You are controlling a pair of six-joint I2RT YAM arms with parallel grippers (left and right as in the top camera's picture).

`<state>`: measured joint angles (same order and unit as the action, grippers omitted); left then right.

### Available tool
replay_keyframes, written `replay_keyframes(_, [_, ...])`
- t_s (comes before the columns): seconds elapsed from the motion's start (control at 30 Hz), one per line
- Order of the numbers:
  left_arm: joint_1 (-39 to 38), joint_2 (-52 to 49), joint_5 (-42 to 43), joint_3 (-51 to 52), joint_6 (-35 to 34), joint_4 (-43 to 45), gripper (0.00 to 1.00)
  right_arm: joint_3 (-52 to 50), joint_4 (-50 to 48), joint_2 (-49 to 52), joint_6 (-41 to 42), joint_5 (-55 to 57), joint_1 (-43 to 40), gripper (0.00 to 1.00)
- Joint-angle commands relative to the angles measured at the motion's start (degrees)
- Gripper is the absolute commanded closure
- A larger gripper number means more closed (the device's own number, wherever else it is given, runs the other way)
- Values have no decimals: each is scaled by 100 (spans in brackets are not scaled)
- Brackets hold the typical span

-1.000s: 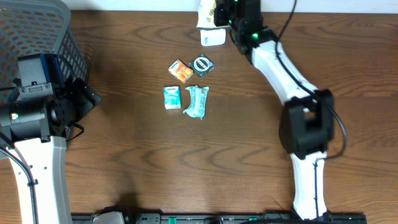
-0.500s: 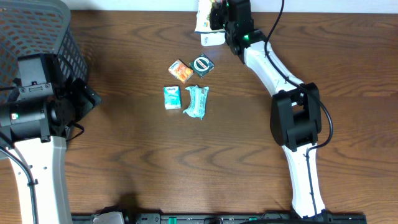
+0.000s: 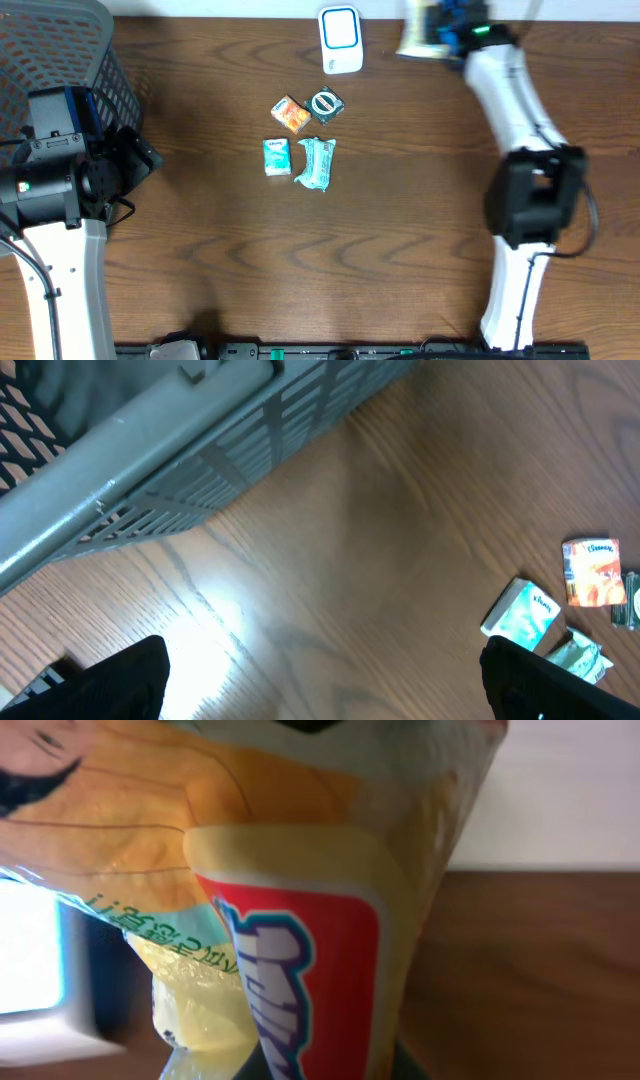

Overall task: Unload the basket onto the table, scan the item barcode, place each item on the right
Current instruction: 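Carry the yellow bag to the upper right corner and release it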

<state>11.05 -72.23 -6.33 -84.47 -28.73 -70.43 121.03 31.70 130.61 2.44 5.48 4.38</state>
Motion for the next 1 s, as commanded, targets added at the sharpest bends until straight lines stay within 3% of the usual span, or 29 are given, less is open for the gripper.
replay_keyframes(0.0, [20,0,-17,-13,-52,-7,2,153,546,-297,-732,199,-553,99])
replay_keyframes(0.17, [20,0,-17,-13,-52,-4,2,146,1471,-170,-935,675,-1399,96])
replay_keyframes(0.2, [20,0,-17,-13,-52,-7,2,146,1604,-136,-933,761,-1537,79])
replay_keyframes(0.23, [20,0,-17,-13,-52,-7,3,146,1740,-107,-929,754,-1668,52])
replay_keyframes(0.27, [20,0,-17,-13,-52,-4,2,146,1875,-63,-907,708,-1786,31])
replay_keyframes(0.33, [20,0,-17,-13,-52,-7,2,144,2177,13,-892,479,-2004,13])
replay_keyframes(0.43, [20,0,-17,-13,-52,-7,3,144,2518,83,-890,26,-2194,3])
replay_keyframes(0.63, [20,0,-17,-13,-52,-7,2,160,2820,-96,-811,-157,-2188,1])
replay_keyframes(0.73, [20,0,-17,-13,-52,-4,3,160,2839,-396,-348,-306,-2074,1])
replay_keyframes(0.97, [20,0,-17,-13,-52,-7,2,160,3036,-1108,553,-3191,-1751,1])
